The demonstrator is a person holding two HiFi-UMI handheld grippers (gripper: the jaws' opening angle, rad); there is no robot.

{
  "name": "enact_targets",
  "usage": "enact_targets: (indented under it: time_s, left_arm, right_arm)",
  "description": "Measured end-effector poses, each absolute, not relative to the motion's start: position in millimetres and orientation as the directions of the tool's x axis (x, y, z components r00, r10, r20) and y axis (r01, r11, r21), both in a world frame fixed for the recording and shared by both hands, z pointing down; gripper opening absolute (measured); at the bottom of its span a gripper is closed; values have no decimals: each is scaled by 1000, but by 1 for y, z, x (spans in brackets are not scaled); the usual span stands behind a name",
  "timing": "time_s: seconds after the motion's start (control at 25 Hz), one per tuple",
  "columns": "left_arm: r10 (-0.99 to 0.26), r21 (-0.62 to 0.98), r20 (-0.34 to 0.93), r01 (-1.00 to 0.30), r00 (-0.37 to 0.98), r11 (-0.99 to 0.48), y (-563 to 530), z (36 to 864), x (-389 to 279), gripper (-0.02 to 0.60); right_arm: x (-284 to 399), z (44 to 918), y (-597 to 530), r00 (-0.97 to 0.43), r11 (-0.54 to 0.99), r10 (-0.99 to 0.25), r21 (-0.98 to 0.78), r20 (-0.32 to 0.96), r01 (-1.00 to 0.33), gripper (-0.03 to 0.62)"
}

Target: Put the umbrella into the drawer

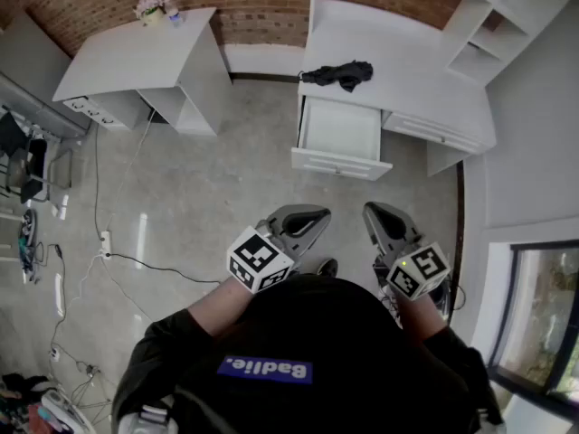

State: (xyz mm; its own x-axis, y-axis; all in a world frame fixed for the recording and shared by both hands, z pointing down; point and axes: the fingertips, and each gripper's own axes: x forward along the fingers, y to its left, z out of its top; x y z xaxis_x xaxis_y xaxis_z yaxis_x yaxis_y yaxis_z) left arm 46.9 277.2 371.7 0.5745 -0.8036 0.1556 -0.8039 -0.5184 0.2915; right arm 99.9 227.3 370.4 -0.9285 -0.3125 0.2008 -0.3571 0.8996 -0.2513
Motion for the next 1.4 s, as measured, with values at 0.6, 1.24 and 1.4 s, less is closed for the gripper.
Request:
enact_targets:
  time_s: [0.6,1.24,1.4]
  left_arm:
    - [-814,284,160,-816,558,-503,264,369,55,2]
    - [-839,250,162,-844,519,-474,212,366,101,2]
    - [-837,250,161,-842,524,-479,191,370,88,3]
  right_arm:
    - [109,366,215,-936,903,-303,-261,180,-343,31]
    - [166,378,154,-938,897,-314,-277,149,-344,31]
    - [160,381,132,-929,888,-336,-275,156,-368,31]
